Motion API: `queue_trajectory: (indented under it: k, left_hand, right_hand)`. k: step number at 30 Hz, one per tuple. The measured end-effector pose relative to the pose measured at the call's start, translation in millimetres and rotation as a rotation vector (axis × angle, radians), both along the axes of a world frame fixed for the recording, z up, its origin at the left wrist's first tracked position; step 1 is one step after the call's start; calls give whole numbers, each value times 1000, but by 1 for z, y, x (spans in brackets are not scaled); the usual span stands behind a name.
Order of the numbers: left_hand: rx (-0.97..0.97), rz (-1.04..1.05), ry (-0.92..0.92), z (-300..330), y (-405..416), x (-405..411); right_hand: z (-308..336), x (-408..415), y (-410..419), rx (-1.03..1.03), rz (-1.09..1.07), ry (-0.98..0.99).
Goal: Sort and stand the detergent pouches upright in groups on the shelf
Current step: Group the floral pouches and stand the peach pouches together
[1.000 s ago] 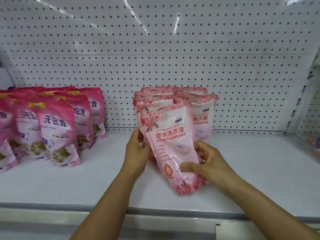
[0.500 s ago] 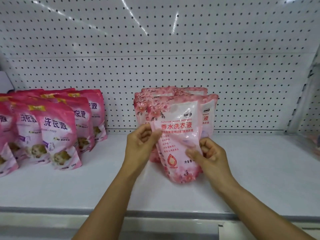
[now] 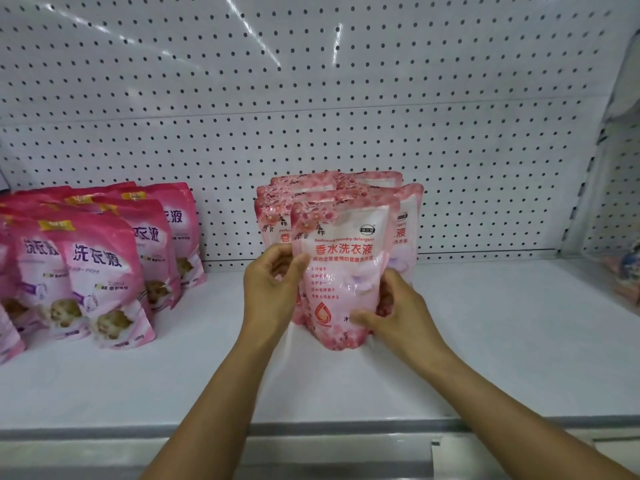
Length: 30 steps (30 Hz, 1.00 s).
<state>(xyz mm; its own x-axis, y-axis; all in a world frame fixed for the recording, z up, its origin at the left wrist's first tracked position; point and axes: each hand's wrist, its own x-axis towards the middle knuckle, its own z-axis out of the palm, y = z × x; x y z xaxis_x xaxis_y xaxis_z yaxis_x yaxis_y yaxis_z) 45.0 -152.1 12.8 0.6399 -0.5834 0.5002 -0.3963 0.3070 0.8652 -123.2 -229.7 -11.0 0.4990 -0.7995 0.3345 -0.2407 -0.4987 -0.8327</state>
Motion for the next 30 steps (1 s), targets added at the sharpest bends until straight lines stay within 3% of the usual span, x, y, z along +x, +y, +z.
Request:
queue_trajectory:
  k: [5,9,13,21,26,30]
  left_hand:
    - [18,118,-98,-4,10,-9]
    - [-129,241,-275,-5,21,-37]
    - [-133,49,-454,0,14,-87]
    - [-3,-389,-503,19,-63,-208]
    - [162,-541,-356,22,-136,-295]
    - [303,-553,-290,13,-192,-358]
  right_hand:
    - [-2,-19,6,-81,-37,44]
    - [-1,-56,6,-146,-82,14]
    - [8,-105,-3,-189,-111,20]
    - [42,-233,-56,-403,-264,-38]
    - [68,-334,-99,-685,-562,-17]
    - [73,-391,-125,-620,-800,-46]
